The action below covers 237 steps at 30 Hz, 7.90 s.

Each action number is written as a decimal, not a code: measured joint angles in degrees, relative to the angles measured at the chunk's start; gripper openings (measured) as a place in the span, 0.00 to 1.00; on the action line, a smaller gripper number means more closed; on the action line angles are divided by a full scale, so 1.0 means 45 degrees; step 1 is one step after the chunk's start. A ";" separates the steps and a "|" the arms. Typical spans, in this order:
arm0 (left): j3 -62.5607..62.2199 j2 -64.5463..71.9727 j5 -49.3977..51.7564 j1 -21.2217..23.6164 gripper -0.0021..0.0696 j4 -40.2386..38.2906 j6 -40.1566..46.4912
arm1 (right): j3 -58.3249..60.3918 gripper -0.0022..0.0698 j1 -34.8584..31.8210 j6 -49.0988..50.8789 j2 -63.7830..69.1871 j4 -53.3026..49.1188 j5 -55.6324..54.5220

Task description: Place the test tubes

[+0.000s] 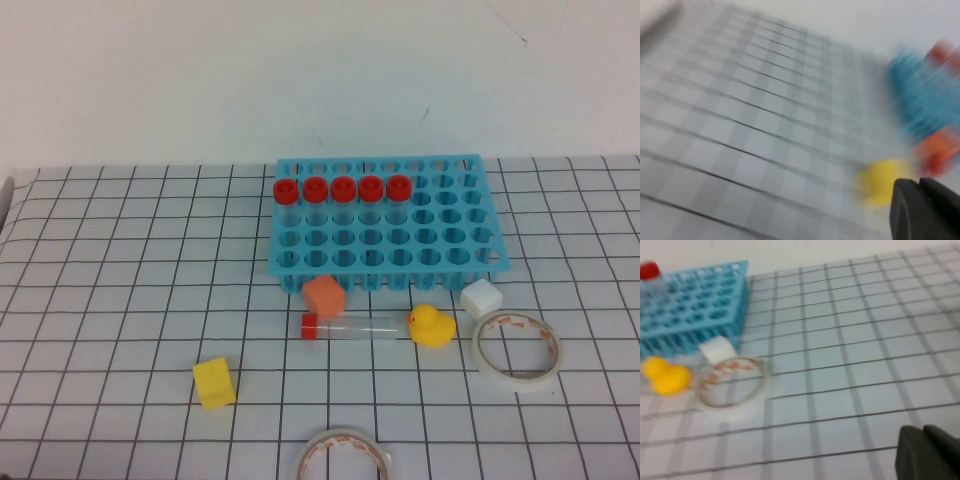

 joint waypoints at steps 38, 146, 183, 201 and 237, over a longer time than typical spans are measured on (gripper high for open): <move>-0.7985 0.7829 0.6511 0.0000 0.03 -0.4664 1.0652 | 0.0045 0.03 0.0000 -0.1210 0.0000 0.8555 0.0126; -2.5388 2.8886 1.0107 -0.9958 0.46 0.8177 -2.5579 | 0.0045 0.03 0.0000 -0.1877 0.0000 0.8529 0.0174; -2.5436 2.9622 0.9704 -1.0034 0.46 0.7725 -2.6955 | 0.0045 0.03 0.0000 -0.2408 0.0000 0.8790 0.0221; -2.6176 2.9554 1.0378 -1.0055 0.46 0.9542 -2.8068 | 0.0045 0.03 0.0000 -0.2743 0.0000 0.8896 0.0221; -2.6210 2.9718 1.1868 -0.9881 0.46 0.8152 -2.5564 | 0.0045 0.03 0.0000 -0.2987 0.0000 0.9095 0.0221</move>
